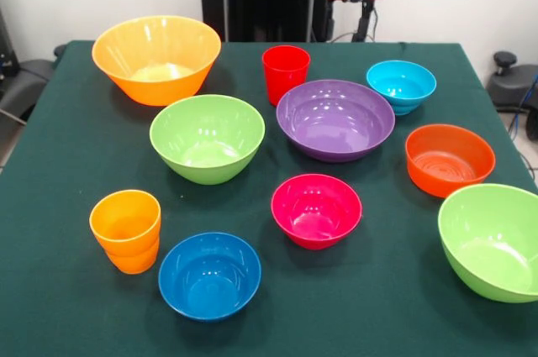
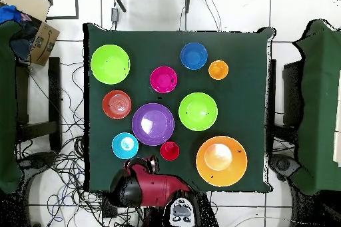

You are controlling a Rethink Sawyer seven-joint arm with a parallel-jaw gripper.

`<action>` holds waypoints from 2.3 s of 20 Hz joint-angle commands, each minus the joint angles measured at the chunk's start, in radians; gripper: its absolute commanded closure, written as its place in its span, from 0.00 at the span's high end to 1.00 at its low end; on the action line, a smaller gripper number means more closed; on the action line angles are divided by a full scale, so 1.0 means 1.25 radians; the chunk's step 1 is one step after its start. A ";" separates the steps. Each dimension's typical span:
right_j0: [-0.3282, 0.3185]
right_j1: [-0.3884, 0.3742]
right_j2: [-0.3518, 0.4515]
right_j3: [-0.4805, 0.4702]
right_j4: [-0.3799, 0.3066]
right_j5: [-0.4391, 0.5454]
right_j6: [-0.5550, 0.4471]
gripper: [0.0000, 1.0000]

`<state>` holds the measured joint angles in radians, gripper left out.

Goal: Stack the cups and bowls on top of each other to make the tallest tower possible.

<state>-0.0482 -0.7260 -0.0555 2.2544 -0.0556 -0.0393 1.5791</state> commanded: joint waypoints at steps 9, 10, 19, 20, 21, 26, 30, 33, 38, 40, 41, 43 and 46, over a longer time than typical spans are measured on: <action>-0.026 -0.010 0.051 -0.084 -0.203 0.224 -0.031 1.00; -0.028 -0.011 0.054 -0.087 -0.211 0.225 -0.027 1.00; -0.059 0.017 0.087 -0.128 -0.268 0.224 -0.017 1.00; -0.064 0.020 0.092 -0.131 -0.274 0.223 -0.019 1.00; -0.067 0.022 0.096 -0.136 -0.278 0.228 -0.021 1.00; -0.076 0.029 0.119 -0.166 -0.289 0.258 -0.030 1.00; -0.099 0.041 0.133 -0.173 -0.303 0.260 -0.032 1.00; -0.113 0.061 0.149 -0.185 -0.311 0.252 -0.030 1.00; -0.092 0.103 0.164 -0.237 -0.317 0.247 -0.018 1.00; -0.088 0.111 0.172 -0.255 -0.320 0.253 -0.023 1.00; -0.078 0.117 0.165 -0.266 -0.323 0.249 -0.017 1.00; -0.069 0.129 0.162 -0.282 -0.323 0.255 -0.012 1.00; -0.069 0.143 0.168 -0.297 -0.327 0.256 -0.014 1.00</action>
<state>-0.1607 -0.6158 0.0476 2.0224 -0.4095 0.2006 1.5791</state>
